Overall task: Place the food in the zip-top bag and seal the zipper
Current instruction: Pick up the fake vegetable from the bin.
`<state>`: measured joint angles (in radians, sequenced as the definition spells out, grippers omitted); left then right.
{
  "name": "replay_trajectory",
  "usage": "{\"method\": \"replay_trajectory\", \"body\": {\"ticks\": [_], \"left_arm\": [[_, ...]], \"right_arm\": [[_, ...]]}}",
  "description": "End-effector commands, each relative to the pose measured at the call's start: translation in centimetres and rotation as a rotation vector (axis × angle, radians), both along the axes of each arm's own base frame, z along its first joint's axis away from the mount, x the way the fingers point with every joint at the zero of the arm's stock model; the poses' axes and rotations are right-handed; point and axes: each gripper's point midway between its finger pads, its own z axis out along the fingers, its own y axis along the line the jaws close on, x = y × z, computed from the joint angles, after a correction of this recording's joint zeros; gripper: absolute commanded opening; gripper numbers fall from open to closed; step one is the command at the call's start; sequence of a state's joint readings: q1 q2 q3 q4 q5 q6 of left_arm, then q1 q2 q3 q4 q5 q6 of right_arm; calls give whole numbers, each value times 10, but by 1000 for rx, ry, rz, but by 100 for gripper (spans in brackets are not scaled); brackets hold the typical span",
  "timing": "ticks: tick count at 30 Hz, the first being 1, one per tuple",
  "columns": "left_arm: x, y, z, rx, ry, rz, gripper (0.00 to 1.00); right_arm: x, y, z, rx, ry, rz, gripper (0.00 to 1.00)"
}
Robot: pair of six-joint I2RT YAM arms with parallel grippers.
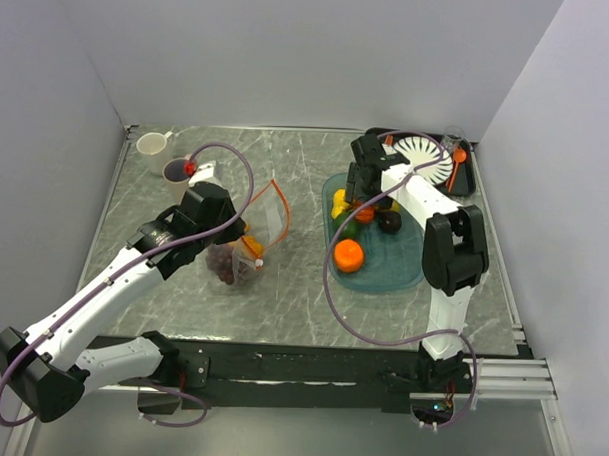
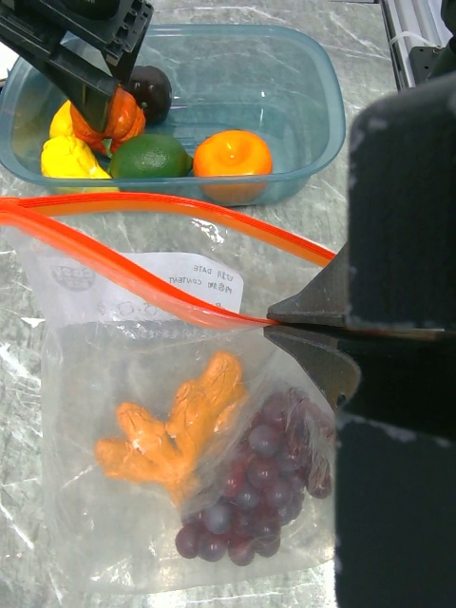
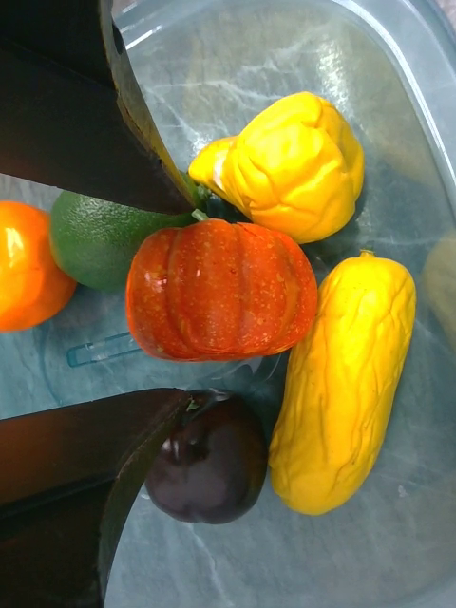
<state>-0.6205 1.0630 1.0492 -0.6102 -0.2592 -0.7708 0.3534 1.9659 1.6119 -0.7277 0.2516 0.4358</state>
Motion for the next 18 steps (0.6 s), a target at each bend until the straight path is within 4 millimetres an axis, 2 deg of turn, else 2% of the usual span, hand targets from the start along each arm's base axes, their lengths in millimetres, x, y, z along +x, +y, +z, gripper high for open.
{"method": "replay_trajectory", "body": {"ticks": [1,4,10,11,13,14,18], "left_arm": [[7,-4,21,-27,-52,-3,1],[6,-4,22,-31,-53,-7,1],[4,-2,20,-33,-53,-1,1],[4,-2,21,-34,-55,-1,1],[4,-1,20,-31,-54,0,1],[4,-1,19,-29,-52,0,1],[5,-3,21,-31,-52,-5,1]], "right_arm": [[8,-3,4,3,-15,-2,79],[8,-5,-3,4,6,-4,76],[5,-5,-8,25,2,-14,54],[2,-6,-4,34,-7,-15,48],[2,-5,1,46,-30,-16,43],[-1,-5,5,53,-37,-15,38],[-8,-4,22,89,-76,-14,34]]}}
